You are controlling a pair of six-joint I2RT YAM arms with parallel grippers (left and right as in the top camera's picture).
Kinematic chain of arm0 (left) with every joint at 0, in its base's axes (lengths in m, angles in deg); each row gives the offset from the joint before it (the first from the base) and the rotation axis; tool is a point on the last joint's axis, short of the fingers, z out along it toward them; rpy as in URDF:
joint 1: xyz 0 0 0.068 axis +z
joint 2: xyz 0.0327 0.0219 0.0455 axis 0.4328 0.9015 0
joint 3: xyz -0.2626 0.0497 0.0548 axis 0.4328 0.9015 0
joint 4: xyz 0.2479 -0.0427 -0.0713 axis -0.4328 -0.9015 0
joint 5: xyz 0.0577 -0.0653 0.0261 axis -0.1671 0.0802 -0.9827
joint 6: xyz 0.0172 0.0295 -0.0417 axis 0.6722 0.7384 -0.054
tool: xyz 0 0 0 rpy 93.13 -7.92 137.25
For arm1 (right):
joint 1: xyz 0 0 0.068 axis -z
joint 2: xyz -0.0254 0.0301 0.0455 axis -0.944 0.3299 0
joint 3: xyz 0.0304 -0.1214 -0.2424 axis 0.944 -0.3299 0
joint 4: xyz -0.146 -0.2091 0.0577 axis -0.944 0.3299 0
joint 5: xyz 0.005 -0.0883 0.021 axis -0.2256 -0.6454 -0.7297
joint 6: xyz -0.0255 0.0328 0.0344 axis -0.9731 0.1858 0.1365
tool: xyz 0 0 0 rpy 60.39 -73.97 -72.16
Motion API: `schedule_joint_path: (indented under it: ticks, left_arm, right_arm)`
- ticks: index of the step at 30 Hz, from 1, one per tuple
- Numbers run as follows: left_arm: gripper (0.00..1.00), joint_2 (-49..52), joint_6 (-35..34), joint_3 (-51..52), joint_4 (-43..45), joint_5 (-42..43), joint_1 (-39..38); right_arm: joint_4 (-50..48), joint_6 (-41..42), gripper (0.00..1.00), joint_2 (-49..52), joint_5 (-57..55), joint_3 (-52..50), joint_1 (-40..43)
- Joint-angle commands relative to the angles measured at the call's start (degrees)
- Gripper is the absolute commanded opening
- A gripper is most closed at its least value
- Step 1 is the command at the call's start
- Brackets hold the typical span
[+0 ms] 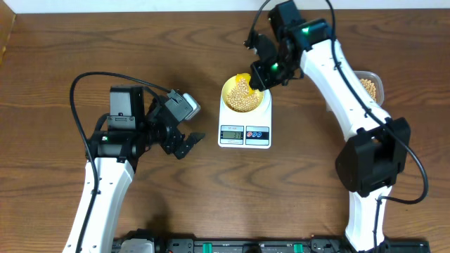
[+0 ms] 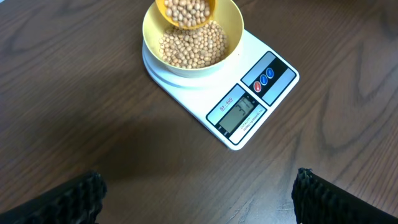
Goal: Scoop item into bowl and weigh 50g on scale
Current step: 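Carry the filled scoop with the right gripper over the yellow bowl, then tilt the scoop with the right gripper to pour soybeans into bowl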
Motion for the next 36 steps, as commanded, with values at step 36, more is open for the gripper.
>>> schedule_joint_path:
  ticks: [36]
  left_arm:
    - [0.98,0.15,-0.72,-0.98,-0.07,0.31,-0.11]
  right_arm:
    - [-2.99,-16.00,0.01,0.26,-23.98,2.99,-9.33]
